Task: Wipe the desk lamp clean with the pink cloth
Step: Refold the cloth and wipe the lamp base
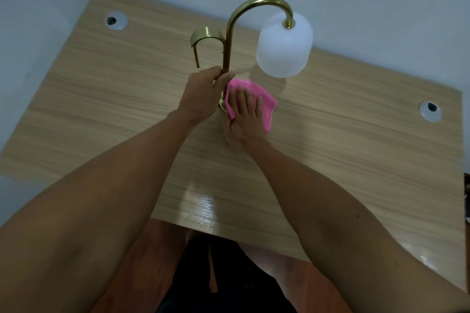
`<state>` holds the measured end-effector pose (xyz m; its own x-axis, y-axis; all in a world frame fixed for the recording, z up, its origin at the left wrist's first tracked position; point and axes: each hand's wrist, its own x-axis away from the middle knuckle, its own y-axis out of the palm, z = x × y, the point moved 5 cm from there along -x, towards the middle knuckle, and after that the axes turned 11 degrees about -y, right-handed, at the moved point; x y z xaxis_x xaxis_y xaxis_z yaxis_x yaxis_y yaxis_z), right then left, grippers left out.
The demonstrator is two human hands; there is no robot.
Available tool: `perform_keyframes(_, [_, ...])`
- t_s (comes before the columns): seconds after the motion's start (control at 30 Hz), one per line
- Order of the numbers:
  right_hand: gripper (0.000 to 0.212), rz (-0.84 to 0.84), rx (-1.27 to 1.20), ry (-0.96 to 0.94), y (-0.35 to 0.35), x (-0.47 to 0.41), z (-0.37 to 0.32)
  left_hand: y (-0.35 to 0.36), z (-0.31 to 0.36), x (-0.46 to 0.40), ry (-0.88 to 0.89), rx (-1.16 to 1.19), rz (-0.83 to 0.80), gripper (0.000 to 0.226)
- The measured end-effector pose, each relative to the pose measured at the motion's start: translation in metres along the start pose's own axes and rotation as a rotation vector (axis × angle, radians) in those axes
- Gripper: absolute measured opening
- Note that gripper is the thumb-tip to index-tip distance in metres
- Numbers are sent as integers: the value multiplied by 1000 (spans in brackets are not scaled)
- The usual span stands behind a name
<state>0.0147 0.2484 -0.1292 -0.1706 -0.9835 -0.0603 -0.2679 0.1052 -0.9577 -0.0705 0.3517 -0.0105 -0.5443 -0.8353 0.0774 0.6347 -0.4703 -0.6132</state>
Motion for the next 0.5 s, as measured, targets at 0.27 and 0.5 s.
perform_keyframes(0.27, [70,-59,79,-14,1,-6,5,2,1,-3,2,-2,-25,38])
perform_keyframes(0.5, [69,-136,47,44,-1,-18,16,2,-2,-7,8,-22,-60,40])
